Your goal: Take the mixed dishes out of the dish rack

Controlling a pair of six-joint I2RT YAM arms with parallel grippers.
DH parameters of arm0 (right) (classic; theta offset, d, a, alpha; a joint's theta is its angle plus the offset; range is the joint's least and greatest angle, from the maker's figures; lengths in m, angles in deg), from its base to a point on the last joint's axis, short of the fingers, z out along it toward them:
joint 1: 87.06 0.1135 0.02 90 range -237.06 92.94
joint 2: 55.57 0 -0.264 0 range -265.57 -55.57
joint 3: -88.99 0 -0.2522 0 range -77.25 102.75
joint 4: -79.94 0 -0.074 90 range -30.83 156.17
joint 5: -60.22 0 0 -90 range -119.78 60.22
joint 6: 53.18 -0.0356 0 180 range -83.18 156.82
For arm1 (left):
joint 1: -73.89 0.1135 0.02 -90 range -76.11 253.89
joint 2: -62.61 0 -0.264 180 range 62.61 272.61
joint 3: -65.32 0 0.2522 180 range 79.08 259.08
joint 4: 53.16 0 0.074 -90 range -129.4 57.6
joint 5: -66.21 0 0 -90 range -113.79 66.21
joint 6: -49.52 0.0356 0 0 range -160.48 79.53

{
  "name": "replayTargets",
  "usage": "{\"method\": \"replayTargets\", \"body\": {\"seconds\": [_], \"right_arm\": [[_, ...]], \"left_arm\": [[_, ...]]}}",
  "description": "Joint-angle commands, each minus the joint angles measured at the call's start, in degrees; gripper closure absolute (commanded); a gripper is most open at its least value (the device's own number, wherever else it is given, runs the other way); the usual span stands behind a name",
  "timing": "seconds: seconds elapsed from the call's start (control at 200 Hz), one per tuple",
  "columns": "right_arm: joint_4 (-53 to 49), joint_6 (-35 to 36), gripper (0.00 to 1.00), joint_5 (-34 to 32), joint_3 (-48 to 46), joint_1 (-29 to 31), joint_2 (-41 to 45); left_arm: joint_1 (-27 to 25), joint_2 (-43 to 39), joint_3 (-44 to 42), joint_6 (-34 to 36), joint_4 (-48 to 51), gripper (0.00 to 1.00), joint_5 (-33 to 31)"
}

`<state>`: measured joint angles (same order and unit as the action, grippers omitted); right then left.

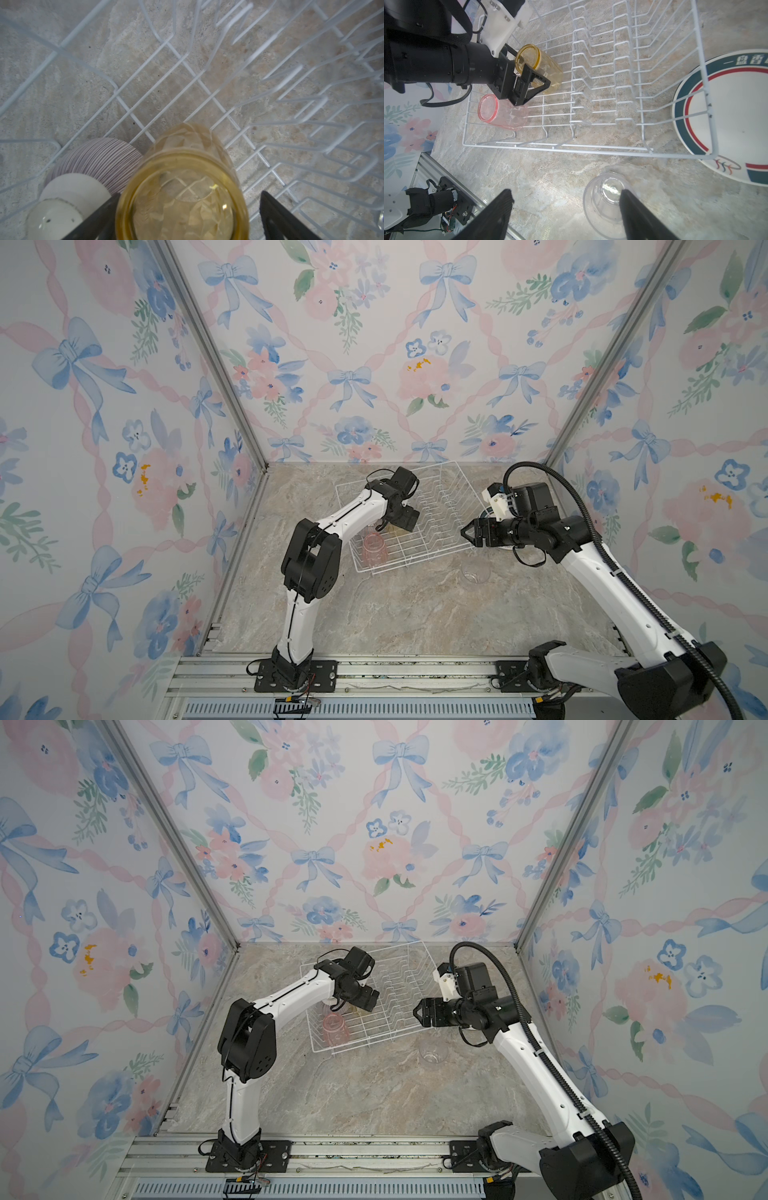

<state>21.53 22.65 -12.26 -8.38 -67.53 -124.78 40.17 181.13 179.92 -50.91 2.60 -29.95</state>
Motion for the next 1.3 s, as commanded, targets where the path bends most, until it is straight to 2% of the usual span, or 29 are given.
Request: {"method": "replayTargets", "body": {"seconds": [0.0, 0.47, 0.725, 0.85, 1.075, 1.295], "right_arm": [[1.04, -0.59, 0.16, 0.99, -0.83, -0.58, -1.03], [1.22, -0.33, 0.16, 1.21, -0.57, -0.95, -2.17], [1.48, -0.35, 0.16, 1.55, -0.65, -0.98, -2.76], [1.57, -0.32, 0.16, 1.82, -0.68, -1.0, -3.21], [2.95, -1.07, 0.16, 3.25, -0.91, -0.99, -3.65], [6.51, -3.08, 0.16, 7.08, -2.51, -1.07, -4.01]], "left_arm": [[0.53, 1.79, 1.98, 1.21, 1.07, 0.03, 0.0], [1.31, 2.5, 1.38, 2.32, 1.06, 0.15, 1.4], [2.06, 3.11, 1.36, 3.2, 1.14, 0.38, 4.81], [2.29, 2.88, 0.94, 3.31, 1.03, 0.45, 5.87], [2.49, 1.04, 1.33, 3.65, 1.07, 0.47, 6.56], [3.44, -1.03, 2.23, 3.07, 0.85, 0.48, 10.21]]}}
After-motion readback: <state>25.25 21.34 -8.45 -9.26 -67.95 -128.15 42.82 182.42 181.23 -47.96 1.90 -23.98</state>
